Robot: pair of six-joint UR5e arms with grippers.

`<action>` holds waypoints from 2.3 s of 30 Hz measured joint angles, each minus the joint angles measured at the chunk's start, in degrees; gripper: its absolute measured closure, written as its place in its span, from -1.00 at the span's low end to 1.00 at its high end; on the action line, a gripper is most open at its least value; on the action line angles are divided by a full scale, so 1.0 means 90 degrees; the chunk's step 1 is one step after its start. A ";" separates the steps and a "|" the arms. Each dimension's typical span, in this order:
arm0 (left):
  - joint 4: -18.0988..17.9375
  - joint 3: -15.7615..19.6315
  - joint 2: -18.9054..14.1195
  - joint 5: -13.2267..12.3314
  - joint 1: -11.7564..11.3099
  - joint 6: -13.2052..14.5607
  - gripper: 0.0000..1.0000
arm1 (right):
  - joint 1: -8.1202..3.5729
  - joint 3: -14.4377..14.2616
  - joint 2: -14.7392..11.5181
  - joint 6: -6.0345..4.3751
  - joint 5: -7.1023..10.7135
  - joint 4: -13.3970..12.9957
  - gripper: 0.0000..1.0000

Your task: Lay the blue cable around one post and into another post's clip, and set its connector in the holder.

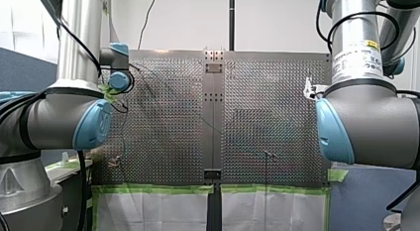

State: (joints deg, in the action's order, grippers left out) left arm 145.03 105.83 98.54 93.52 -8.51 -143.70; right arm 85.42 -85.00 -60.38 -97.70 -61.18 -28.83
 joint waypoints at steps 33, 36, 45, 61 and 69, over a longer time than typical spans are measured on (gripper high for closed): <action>0.0000 0.0001 0.0001 0.0003 -0.0002 0.0000 -1.00 | -0.0075 0.0015 0.0011 0.0169 0.0137 -0.0147 1.00; 0.0000 0.0000 0.0001 0.0004 -0.0002 0.0000 -1.00 | -0.0079 0.0015 0.0011 0.0170 0.0138 -0.0150 1.00; 0.0000 0.0001 0.0001 0.0004 -0.0009 0.0000 -1.00 | -0.0085 0.0011 0.0014 0.0172 0.0137 -0.0175 1.00; 0.0000 0.0000 0.0001 -0.0001 -0.0012 0.0000 -1.00 | -0.0085 0.0015 0.0014 0.0108 0.0208 -0.0183 1.00; 0.0000 -0.0001 0.0000 -0.0002 -0.0006 0.0000 -1.00 | -0.0092 0.0021 0.0006 0.0340 0.0016 -0.0038 1.00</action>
State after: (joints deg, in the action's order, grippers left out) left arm 145.03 105.82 98.54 93.50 -8.56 -143.70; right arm 84.60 -84.82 -60.32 -94.64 -61.04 -29.17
